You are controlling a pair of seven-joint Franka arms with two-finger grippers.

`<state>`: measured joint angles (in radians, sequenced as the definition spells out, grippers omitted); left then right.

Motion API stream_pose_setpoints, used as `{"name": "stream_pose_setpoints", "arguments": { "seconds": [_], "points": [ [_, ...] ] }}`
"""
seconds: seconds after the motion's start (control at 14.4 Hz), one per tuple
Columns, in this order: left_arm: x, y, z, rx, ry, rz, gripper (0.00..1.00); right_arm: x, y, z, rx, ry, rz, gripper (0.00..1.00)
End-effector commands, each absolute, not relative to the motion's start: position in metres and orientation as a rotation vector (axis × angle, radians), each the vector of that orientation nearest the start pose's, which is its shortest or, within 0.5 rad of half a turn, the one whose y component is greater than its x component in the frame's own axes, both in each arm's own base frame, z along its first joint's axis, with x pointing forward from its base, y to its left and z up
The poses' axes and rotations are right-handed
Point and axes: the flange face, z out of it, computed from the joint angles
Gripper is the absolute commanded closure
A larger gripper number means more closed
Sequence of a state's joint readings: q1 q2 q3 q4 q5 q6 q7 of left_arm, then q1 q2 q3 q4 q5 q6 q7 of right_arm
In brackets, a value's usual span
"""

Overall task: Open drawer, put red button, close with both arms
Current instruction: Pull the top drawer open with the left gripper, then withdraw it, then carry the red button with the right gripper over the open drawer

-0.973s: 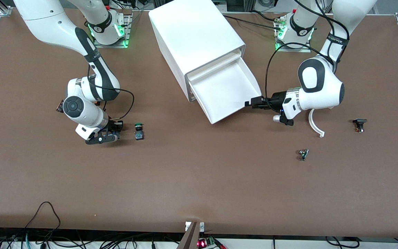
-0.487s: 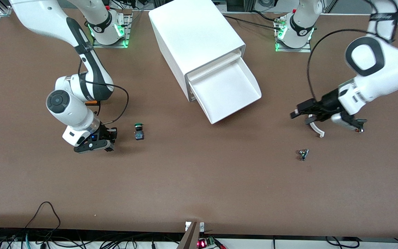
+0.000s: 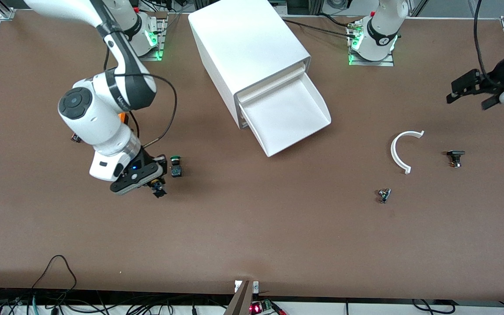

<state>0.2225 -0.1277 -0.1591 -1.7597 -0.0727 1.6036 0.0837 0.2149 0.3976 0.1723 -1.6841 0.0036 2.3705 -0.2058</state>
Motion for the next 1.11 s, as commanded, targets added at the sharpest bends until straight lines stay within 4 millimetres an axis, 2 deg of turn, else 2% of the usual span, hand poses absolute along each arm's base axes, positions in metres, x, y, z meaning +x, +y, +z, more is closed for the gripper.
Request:
{"name": "stream_pose_setpoints", "arguments": {
  "seconds": [0.0, 0.28, 0.49, 0.63, 0.9, 1.04],
  "points": [
    [0.520, 0.012, 0.601, -3.125, -0.156, 0.105, 0.00, 0.628, 0.305, 0.431, -2.789, -1.033, -0.428, 0.71],
    [0.520, 0.013, 0.602, -3.125, -0.163, 0.103, 0.00, 0.593, 0.400, 0.459, -2.626, -1.310, -0.409, 0.71],
    [0.520, 0.015, 0.602, -3.127, -0.156, 0.100, 0.00, 0.570, 0.450, 0.469, -2.499, -1.517, -0.448, 0.71],
    [0.522, 0.013, 0.601, -3.128, -0.148, 0.098, 0.00, 0.545, 0.492, 0.469, -2.398, -1.666, -0.451, 0.71],
    [0.523, 0.012, 0.599, -3.129, -0.144, 0.102, 0.00, 0.529, 0.531, 0.473, -2.179, -2.024, -0.389, 0.71],
    [0.524, 0.012, 0.598, -3.130, -0.146, 0.107, 0.00, 0.521, 0.541, 0.471, -2.108, -2.170, -0.325, 0.71]
  ]
}}
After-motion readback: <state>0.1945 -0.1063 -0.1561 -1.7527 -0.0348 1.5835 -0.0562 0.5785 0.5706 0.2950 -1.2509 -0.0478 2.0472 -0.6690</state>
